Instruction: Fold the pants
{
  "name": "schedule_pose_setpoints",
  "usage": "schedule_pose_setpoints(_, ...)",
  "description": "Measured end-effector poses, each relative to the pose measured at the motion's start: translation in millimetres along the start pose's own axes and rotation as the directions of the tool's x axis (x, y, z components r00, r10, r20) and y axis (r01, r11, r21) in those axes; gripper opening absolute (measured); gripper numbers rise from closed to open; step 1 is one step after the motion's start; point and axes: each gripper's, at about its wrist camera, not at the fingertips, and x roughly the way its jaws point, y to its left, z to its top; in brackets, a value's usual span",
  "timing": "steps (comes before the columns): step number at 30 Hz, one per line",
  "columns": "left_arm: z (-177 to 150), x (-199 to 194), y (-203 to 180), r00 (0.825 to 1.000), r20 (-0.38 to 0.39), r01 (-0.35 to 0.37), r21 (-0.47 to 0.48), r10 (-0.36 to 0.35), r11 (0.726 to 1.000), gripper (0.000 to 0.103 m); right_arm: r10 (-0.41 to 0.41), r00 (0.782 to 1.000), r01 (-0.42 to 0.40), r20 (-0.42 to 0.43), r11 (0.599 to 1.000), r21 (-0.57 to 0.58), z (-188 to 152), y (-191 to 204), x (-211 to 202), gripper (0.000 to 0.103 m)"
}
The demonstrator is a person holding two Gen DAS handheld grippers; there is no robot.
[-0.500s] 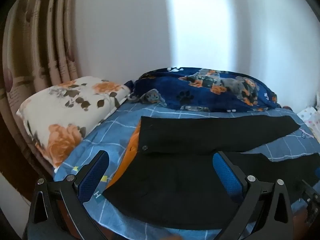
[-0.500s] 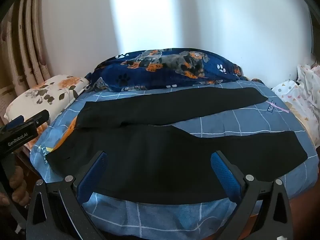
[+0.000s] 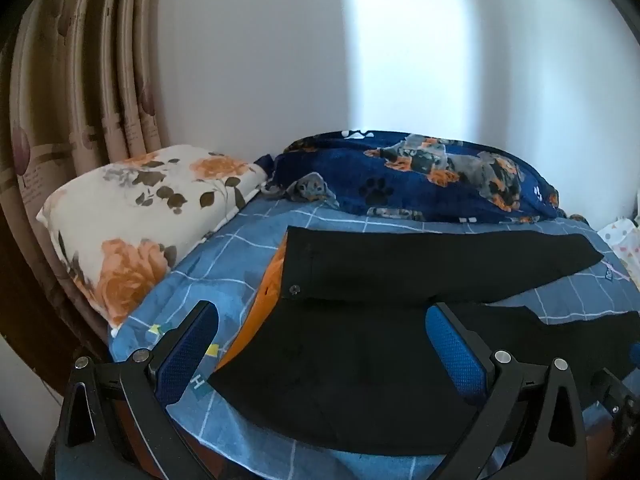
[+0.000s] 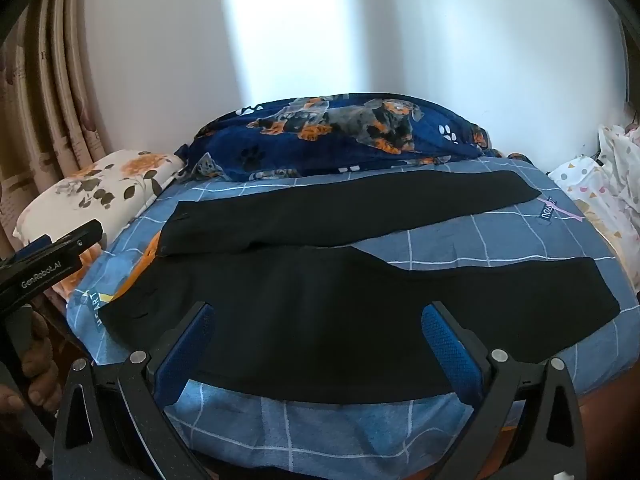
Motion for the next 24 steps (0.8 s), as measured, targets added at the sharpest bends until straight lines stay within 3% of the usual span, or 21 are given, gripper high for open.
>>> schedule_pose_setpoints(24, -8, 17, -3, 0.998, -0.061, 0.012, 0.015, -0.011, 1.000, 0.103, 0.029, 0.998, -0.026, -0.059, 0.998, 0.054, -12, -2, 13, 0.103)
